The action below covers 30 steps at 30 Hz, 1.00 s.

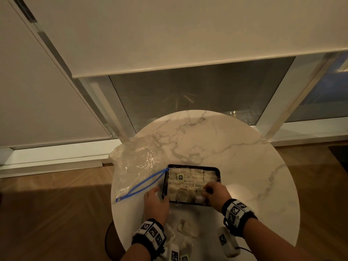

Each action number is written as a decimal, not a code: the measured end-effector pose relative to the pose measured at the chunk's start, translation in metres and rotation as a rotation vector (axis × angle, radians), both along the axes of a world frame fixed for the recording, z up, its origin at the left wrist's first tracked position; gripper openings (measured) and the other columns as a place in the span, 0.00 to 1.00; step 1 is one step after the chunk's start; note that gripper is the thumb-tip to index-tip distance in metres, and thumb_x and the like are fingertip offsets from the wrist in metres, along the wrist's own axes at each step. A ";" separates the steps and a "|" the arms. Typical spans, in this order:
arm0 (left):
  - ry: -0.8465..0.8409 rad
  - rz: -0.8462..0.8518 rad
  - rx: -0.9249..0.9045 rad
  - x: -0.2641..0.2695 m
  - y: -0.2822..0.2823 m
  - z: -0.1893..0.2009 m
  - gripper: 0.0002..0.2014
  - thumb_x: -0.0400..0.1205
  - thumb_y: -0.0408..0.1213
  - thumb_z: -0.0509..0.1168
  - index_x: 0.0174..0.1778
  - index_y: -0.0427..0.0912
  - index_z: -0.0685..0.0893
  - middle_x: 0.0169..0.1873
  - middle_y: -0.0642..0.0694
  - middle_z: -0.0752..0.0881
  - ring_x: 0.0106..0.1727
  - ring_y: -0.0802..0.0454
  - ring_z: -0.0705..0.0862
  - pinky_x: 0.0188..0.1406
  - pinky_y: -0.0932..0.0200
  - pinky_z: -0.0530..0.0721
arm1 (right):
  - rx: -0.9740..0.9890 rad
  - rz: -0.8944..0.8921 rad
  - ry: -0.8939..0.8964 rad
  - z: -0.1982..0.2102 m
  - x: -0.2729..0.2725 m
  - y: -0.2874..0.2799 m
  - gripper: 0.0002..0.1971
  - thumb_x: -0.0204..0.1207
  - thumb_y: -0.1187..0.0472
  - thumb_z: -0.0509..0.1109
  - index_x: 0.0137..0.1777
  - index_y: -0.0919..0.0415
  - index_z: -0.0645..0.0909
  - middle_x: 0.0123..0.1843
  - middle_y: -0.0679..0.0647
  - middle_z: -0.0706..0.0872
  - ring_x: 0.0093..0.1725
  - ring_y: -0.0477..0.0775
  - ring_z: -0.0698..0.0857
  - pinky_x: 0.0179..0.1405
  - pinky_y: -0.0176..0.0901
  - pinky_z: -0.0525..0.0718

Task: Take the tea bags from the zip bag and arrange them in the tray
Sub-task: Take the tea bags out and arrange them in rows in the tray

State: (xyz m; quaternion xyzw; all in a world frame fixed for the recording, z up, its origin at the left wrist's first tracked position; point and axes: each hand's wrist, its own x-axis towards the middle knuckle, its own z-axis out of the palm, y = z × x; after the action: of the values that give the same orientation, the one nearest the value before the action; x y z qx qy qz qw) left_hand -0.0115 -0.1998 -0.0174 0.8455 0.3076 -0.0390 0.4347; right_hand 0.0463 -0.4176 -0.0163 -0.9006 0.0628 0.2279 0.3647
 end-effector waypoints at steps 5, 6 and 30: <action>0.062 -0.004 -0.030 0.001 -0.003 -0.005 0.27 0.80 0.40 0.74 0.74 0.39 0.77 0.71 0.41 0.77 0.70 0.45 0.78 0.69 0.56 0.75 | -0.012 0.039 0.026 -0.006 0.008 0.009 0.07 0.81 0.58 0.69 0.55 0.57 0.86 0.48 0.51 0.85 0.41 0.44 0.81 0.30 0.24 0.73; 0.081 -0.004 -0.039 0.002 -0.003 -0.006 0.26 0.80 0.41 0.74 0.73 0.39 0.77 0.70 0.41 0.78 0.69 0.45 0.78 0.69 0.55 0.76 | -0.015 0.047 0.030 -0.008 0.010 0.011 0.07 0.81 0.58 0.69 0.55 0.57 0.86 0.49 0.51 0.86 0.41 0.44 0.81 0.28 0.23 0.71; 0.171 -0.027 -0.072 0.014 -0.013 -0.011 0.36 0.68 0.49 0.81 0.70 0.39 0.78 0.61 0.44 0.77 0.59 0.48 0.79 0.58 0.56 0.82 | -0.181 0.239 0.015 -0.024 0.019 0.025 0.10 0.76 0.64 0.70 0.56 0.55 0.79 0.55 0.56 0.85 0.53 0.55 0.85 0.52 0.45 0.88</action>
State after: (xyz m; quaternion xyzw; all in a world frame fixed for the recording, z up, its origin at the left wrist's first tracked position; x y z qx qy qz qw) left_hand 0.0029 -0.2127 -0.0284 0.8270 0.3305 -0.1278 0.4364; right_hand 0.0657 -0.3922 -0.0404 -0.9291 -0.0219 0.2699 0.2518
